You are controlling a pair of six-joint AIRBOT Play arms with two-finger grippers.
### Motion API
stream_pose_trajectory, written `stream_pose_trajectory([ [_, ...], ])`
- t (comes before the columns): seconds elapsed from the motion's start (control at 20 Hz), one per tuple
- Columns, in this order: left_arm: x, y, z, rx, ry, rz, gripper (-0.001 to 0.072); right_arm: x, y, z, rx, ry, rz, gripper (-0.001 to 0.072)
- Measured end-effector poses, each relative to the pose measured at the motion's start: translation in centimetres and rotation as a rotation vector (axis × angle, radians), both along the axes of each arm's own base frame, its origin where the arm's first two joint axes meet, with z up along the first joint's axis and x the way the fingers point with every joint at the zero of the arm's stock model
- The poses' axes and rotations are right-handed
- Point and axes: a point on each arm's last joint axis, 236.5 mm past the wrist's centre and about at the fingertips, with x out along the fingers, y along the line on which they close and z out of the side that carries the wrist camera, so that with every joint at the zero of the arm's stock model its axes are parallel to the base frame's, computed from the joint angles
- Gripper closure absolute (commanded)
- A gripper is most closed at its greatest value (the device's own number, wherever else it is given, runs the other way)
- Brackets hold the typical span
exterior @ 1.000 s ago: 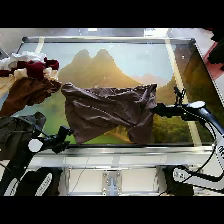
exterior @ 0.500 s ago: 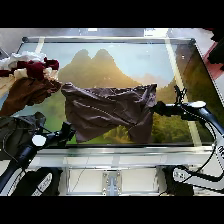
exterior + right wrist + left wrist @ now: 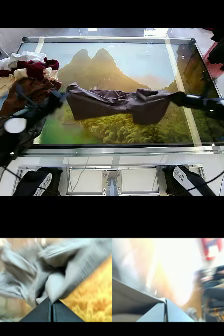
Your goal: Fold the shirts.
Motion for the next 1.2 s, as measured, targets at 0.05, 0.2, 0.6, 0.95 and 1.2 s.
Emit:
stream_pose_trajectory([
  [0.05,-0.3,0.2,5.4,0.055,-0.138,-0.004,0.0701,-0.9,-0.9,3.6,-0.048,-0.074,-0.026,0.068],
  [0.2,-4.0,1.4,19.4,0.199,-0.486,0.035,0.0701,-4.7,-2.4,14.4,-0.248,-0.307,-0.126,0.0681],
  [0.6,-13.7,5.7,36.7,0.482,-0.894,0.263,0.0702,-12.4,1.2,34.3,-0.546,-0.813,-0.286,0.0682],
  [0.95,-1.0,7.6,29.0,0.623,-0.57,0.275,0.0702,-5.3,-1.4,35.3,-0.255,-0.807,-0.196,0.0681],
  [1.2,9.8,8.0,14.8,0.699,-0.175,0.181,0.0702,7.1,-0.4,22.2,-0.142,-0.476,-0.013,0.0682],
])
